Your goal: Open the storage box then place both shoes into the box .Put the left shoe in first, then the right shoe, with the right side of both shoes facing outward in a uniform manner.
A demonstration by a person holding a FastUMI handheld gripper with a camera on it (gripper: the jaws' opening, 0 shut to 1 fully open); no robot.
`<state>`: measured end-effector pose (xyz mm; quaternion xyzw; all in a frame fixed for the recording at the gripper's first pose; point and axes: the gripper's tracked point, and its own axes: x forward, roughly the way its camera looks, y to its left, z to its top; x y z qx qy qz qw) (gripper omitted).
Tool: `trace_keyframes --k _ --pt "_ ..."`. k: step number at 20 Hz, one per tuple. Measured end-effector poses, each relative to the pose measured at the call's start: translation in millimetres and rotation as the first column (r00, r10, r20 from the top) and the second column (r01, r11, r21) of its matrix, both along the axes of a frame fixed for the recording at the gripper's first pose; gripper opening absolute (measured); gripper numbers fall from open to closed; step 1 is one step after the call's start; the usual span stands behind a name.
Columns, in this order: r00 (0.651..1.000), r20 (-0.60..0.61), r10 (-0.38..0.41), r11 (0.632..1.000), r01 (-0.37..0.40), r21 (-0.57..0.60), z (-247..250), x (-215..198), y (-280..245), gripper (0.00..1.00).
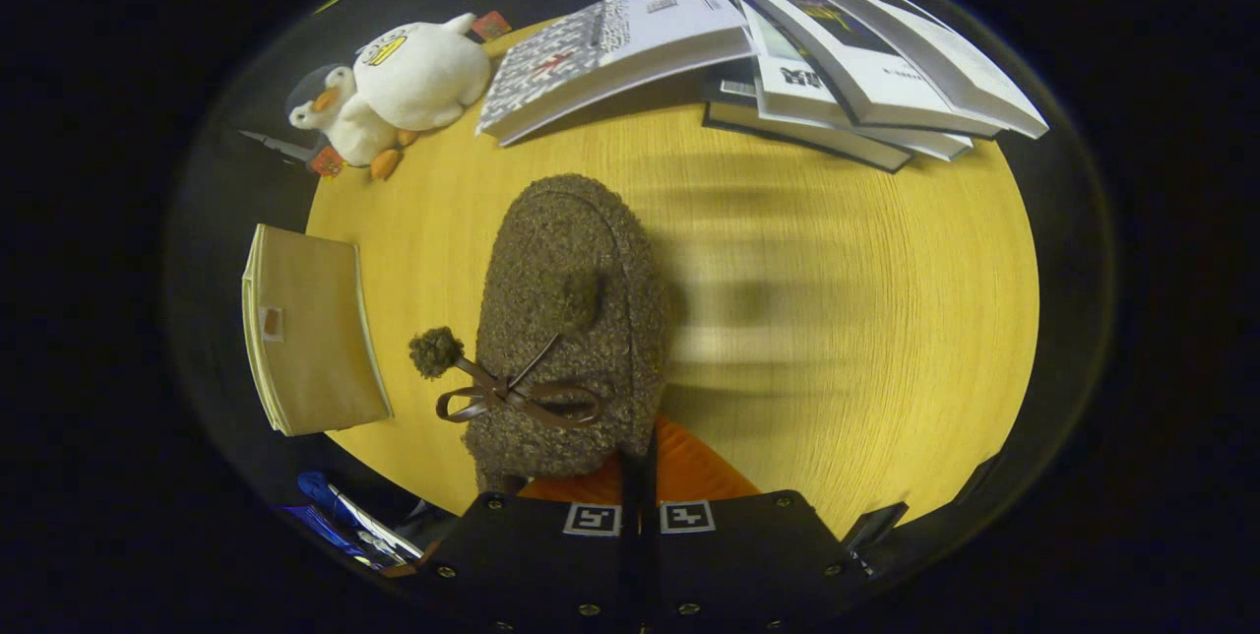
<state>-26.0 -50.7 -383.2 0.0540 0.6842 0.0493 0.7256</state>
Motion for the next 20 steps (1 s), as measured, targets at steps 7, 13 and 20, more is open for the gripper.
trace_keyframes --k 7,13,20 --pt "0.989 0.081 0.127 0.991 -0.131 0.039 77.7 18.1 70.2 0.01" --pt "0.948 0.136 0.286 0.955 -0.295 0.045 109.4 28.3 155.9 0.00" --pt "0.882 0.152 0.447 0.885 -0.461 0.073 131.3 28.9 243.2 0.00"
